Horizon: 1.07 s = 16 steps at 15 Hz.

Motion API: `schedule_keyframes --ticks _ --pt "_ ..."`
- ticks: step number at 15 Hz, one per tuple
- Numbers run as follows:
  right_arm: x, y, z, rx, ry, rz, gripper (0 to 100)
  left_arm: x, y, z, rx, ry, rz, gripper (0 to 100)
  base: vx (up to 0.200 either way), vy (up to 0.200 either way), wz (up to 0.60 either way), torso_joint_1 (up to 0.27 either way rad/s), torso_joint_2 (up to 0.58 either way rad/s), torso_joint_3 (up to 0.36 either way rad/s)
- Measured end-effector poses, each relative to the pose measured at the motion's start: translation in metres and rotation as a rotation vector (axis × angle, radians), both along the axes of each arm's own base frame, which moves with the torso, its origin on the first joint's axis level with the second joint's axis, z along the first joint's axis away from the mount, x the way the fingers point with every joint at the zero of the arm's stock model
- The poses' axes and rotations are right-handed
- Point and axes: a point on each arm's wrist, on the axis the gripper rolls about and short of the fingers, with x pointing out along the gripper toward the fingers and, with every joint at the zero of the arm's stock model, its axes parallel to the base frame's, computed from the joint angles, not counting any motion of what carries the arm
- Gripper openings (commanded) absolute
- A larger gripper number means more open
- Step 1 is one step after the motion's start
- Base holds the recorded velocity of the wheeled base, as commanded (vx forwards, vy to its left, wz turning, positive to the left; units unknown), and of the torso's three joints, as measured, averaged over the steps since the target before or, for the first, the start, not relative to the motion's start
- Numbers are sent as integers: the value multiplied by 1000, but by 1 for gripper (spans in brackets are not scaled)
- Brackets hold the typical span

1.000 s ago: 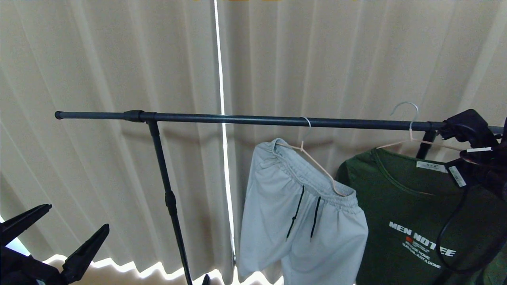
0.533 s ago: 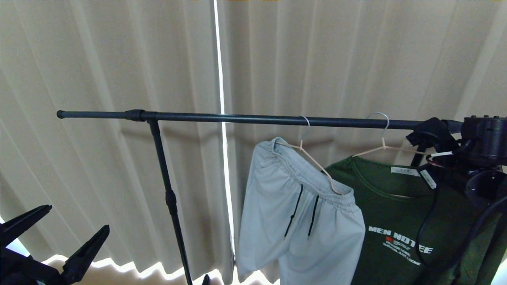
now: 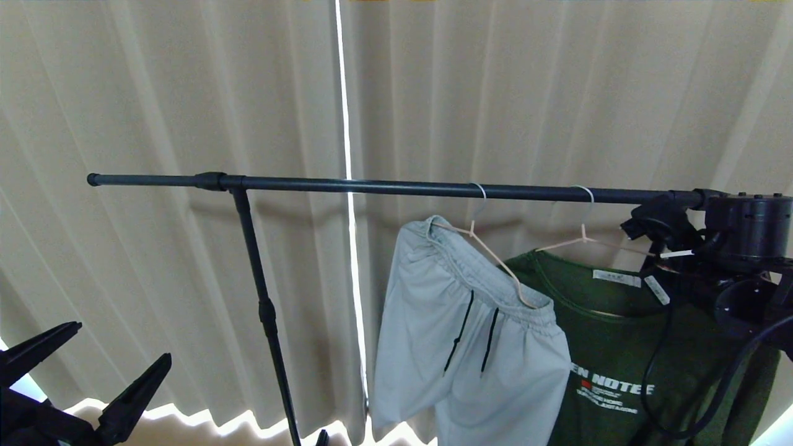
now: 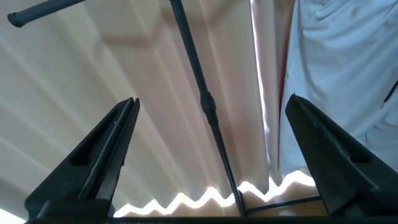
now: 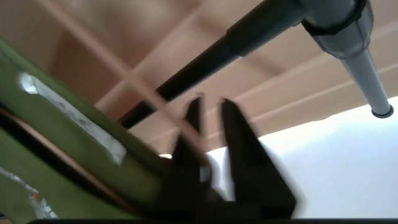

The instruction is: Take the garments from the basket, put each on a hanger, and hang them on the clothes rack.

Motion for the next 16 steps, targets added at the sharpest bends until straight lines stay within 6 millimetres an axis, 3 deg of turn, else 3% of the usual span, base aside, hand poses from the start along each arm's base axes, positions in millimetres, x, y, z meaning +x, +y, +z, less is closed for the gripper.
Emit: schedule_keyframes --ticks 5,9,16 --pt "-18 11 -11 111 12 95 100 -1 0 -1 4 4 -1 100 0 0 0 0 0 0" --pt "-29 17 -16 305 -31 218 100 0 0 -1 2 2 0 100 0 0 0 0 0 0" --pt "-48 16 -15 400 -300 416 100 0 0 -1 2 4 1 100 0 0 0 0 0 0"
